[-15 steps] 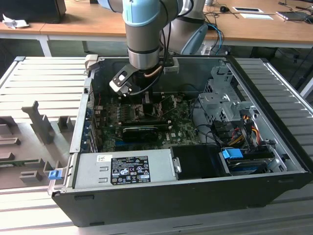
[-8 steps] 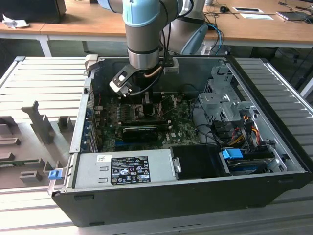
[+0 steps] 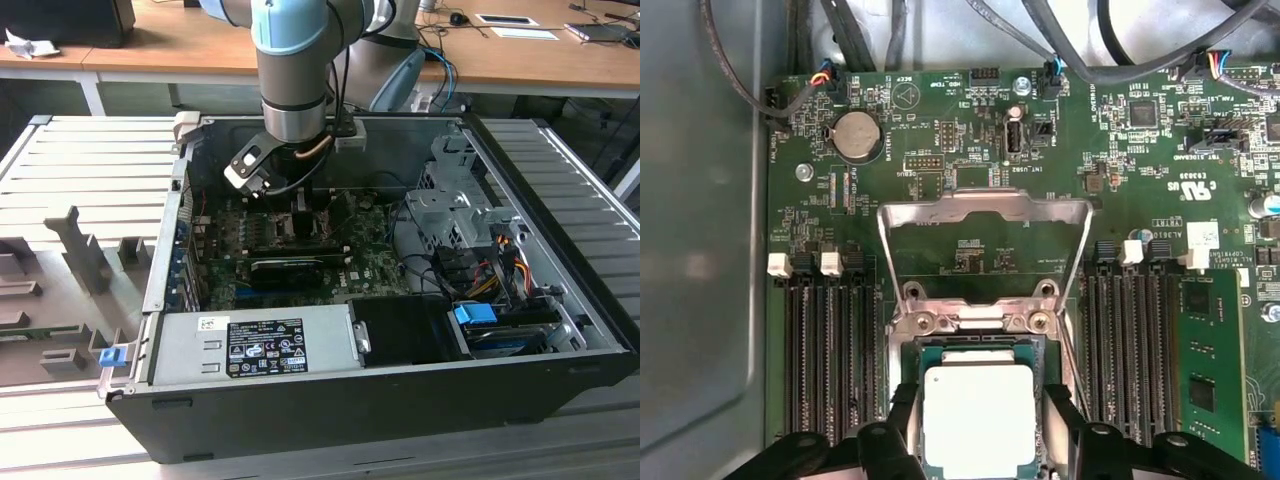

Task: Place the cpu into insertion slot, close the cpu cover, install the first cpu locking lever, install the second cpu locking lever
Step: 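Place the cpu into insertion slot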

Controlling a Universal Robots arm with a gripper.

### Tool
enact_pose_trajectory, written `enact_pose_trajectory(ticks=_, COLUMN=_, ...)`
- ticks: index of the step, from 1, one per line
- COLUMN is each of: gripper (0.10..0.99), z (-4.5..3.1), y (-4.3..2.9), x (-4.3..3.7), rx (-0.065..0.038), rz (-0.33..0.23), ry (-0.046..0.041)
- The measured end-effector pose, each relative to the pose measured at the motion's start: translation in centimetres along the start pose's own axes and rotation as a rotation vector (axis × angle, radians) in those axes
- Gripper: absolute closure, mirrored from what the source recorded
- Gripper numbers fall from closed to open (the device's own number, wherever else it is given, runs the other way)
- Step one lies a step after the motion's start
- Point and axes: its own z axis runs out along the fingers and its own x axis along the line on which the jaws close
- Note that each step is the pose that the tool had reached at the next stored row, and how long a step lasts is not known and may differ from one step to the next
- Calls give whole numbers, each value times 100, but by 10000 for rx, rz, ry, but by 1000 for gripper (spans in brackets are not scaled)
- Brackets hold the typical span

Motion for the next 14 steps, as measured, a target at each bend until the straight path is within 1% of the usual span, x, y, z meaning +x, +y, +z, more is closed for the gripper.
enact_pose_trajectory(ticks=3, gripper=482, z=1, y=1, x=-2, rx=-1, rz=-6, ry=-47)
enact_pose_trajectory(ticks=4, gripper=482, z=2, y=1, x=-2, rx=-4, rz=-11, ry=-111)
enact_pose_trajectory(ticks=10, gripper=482, z=-6, y=1, x=-2, rx=-3, rz=-11, ry=-119)
enact_pose_trajectory(ticks=12, gripper=482, z=-26, y=3, x=-2, rx=-3, rz=-11, ry=-120)
enact_pose_trajectory(ticks=14, gripper=482, z=-81, y=7, x=-1, rx=4, rz=-5, ry=-120)
